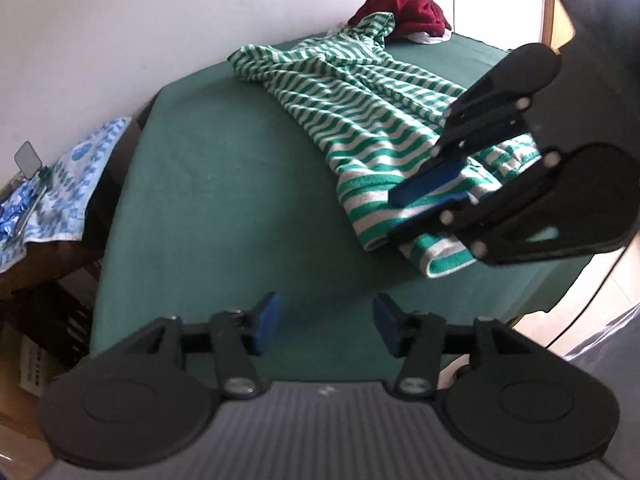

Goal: Fold clothes

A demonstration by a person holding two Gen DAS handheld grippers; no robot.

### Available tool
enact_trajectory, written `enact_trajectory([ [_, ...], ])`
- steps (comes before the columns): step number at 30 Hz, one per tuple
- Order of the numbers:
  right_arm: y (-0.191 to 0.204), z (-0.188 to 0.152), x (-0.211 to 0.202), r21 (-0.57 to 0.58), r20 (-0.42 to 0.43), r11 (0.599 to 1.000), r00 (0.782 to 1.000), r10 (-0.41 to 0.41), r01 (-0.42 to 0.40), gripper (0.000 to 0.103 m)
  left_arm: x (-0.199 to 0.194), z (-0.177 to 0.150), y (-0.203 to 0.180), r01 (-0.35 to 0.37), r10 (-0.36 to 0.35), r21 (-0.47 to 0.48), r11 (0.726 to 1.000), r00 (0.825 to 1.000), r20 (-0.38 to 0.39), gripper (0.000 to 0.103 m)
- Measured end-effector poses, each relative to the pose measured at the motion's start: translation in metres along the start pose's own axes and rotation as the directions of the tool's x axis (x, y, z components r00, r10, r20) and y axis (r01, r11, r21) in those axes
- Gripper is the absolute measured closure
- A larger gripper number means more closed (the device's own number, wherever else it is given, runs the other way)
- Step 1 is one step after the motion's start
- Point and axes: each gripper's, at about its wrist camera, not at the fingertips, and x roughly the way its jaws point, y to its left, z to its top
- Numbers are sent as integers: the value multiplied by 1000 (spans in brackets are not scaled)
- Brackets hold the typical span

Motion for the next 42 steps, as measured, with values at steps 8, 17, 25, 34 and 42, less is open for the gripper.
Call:
enact_trajectory([
  [8, -14, -1, -16, 96, 12, 995, 1000, 24, -25, 100, 3, 15, -18, 14, -24, 131, 991, 997, 73, 52],
  [17, -29, -3, -42, 329, 88, 938, 992, 87, -111, 100, 25, 35, -27, 63, -86, 172, 983, 988, 130, 57],
  [25, -23, -9, -53, 361, 99, 928, 993, 64, -96, 100, 25, 41, -31, 64, -93, 175, 982, 983, 160, 96],
  [34, -20, -9, -49, 358, 79, 924, 990, 114, -135, 100, 15, 17, -39, 83, -93, 107, 991, 992, 87, 103],
  [42, -16, -17, -35, 339, 30, 930, 989, 143, -145, 100, 11, 12, -47, -10, -6, 141, 990, 994, 113, 100],
])
